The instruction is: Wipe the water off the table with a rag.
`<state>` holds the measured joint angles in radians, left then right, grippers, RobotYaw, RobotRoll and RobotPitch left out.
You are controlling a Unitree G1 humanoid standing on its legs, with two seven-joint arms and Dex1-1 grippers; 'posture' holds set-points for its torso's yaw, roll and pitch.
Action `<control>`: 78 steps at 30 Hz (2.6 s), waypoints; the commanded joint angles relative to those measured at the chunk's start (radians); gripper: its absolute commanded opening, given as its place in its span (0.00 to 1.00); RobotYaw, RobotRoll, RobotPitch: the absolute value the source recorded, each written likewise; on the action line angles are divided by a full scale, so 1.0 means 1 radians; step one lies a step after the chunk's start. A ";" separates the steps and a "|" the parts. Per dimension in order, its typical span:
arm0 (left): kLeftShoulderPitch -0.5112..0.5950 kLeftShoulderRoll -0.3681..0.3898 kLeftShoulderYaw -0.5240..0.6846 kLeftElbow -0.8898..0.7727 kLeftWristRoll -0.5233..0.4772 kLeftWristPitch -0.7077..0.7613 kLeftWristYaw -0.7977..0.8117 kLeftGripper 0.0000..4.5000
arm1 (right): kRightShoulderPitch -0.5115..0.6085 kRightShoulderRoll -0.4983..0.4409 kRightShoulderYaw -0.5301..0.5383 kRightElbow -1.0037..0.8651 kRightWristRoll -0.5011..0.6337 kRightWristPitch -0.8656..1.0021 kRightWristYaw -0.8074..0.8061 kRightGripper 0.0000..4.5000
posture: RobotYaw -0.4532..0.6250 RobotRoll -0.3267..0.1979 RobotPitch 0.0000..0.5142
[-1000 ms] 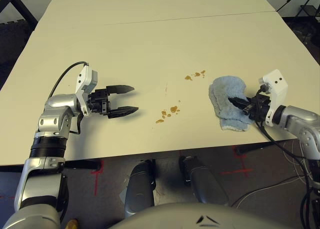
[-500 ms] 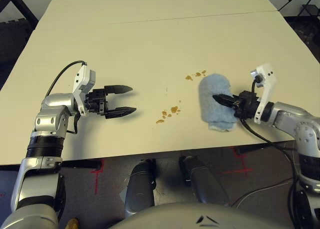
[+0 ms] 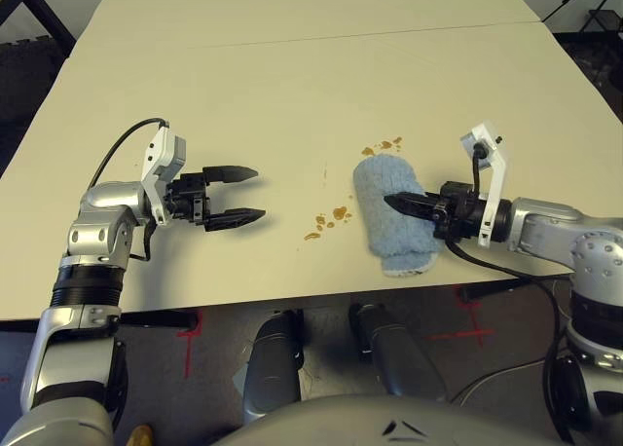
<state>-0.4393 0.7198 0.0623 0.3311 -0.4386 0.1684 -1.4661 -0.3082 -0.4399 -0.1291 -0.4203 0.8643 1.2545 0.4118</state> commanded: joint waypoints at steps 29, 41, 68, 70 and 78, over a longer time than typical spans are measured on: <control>0.025 0.009 -0.013 -0.008 0.014 -0.003 -0.013 1.00 | -0.048 0.135 0.272 0.059 -0.122 -0.065 0.020 0.03 | 0.22 0.62 0.43; 0.030 0.006 -0.012 -0.012 0.013 -0.002 -0.009 1.00 | -0.095 0.146 0.352 0.088 -0.140 -0.072 0.074 0.03 | 0.23 0.62 0.43; 0.036 -0.017 -0.020 -0.020 0.014 -0.002 0.004 1.00 | -0.217 0.016 0.360 0.226 -0.239 -0.138 0.218 0.03 | 0.22 0.62 0.43; 0.034 -0.019 -0.021 -0.018 0.015 -0.003 0.003 1.00 | -0.216 -0.013 0.352 0.228 -0.242 -0.139 0.231 0.03 | 0.22 0.62 0.43; 0.021 -0.023 -0.027 -0.006 0.019 -0.006 -0.001 1.00 | -0.160 -0.176 0.300 0.217 -0.256 -0.143 0.288 0.03 | 0.21 0.62 0.43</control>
<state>-0.4210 0.6975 0.0489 0.3243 -0.4325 0.1683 -1.4626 -0.4958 -0.5781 0.1946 -0.2024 0.6249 1.1006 0.6928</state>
